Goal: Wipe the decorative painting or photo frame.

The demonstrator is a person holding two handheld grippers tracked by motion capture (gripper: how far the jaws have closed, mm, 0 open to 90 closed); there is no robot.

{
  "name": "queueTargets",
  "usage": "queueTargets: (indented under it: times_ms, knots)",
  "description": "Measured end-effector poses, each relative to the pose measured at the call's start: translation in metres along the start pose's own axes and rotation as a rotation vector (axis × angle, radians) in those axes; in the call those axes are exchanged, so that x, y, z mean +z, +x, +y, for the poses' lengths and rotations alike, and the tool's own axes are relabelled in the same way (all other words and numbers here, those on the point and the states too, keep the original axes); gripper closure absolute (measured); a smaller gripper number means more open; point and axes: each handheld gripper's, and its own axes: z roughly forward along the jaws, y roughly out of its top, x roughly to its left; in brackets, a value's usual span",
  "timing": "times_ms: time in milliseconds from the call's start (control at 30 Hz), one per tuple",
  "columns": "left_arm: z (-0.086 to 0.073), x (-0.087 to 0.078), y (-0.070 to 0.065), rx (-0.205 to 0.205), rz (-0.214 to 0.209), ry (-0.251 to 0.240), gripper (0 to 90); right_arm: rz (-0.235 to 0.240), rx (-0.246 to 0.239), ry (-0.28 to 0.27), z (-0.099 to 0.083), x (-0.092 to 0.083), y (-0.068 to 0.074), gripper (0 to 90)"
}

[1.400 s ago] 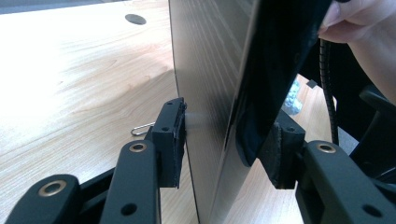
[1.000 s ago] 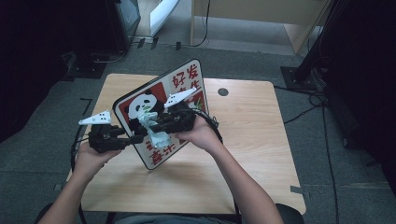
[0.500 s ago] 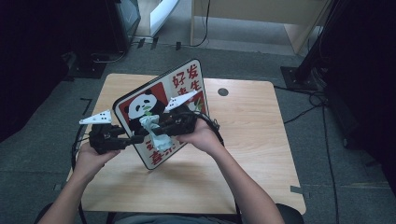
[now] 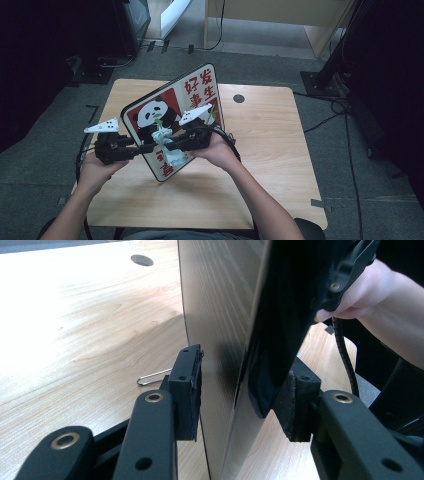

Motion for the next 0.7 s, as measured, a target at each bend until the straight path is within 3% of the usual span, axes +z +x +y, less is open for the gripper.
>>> queueTargets:
  times_ms: [700]
  knots:
    - [0.0,-0.004,0.001,0.002,-0.006,-0.001,65.2,-0.003,0.019,0.027,-0.027,0.012,-0.004,78.3]
